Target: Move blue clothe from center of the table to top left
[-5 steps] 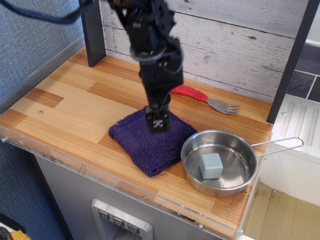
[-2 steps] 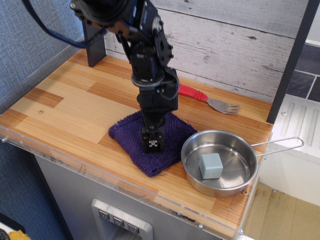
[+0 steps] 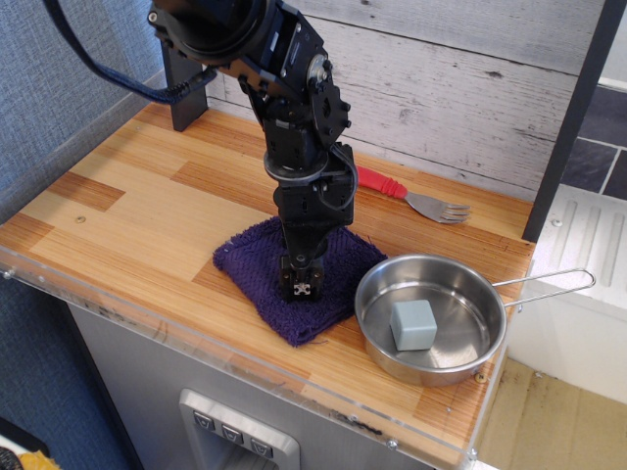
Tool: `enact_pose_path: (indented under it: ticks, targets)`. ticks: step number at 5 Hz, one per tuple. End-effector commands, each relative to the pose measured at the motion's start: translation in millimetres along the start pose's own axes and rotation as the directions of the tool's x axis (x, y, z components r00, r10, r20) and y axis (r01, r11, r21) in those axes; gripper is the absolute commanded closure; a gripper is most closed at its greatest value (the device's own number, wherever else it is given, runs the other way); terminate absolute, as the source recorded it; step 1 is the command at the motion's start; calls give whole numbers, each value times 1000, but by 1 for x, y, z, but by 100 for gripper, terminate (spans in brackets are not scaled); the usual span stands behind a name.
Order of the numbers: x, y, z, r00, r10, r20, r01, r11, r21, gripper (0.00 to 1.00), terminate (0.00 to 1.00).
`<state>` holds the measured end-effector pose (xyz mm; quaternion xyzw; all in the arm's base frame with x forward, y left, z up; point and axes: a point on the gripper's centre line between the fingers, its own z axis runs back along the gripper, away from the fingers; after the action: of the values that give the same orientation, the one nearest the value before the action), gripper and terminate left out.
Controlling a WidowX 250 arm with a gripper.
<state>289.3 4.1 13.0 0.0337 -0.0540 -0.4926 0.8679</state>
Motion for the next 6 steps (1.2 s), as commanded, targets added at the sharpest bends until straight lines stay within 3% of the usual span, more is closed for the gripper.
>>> enact_pose_path:
  ticks: [1, 6]
  targets:
    - [-28, 30, 12, 997, 74, -16, -73, 996, 52, 0, 0]
    - [-130, 102, 10, 958, 280, -63, -277, 959, 59, 0, 0]
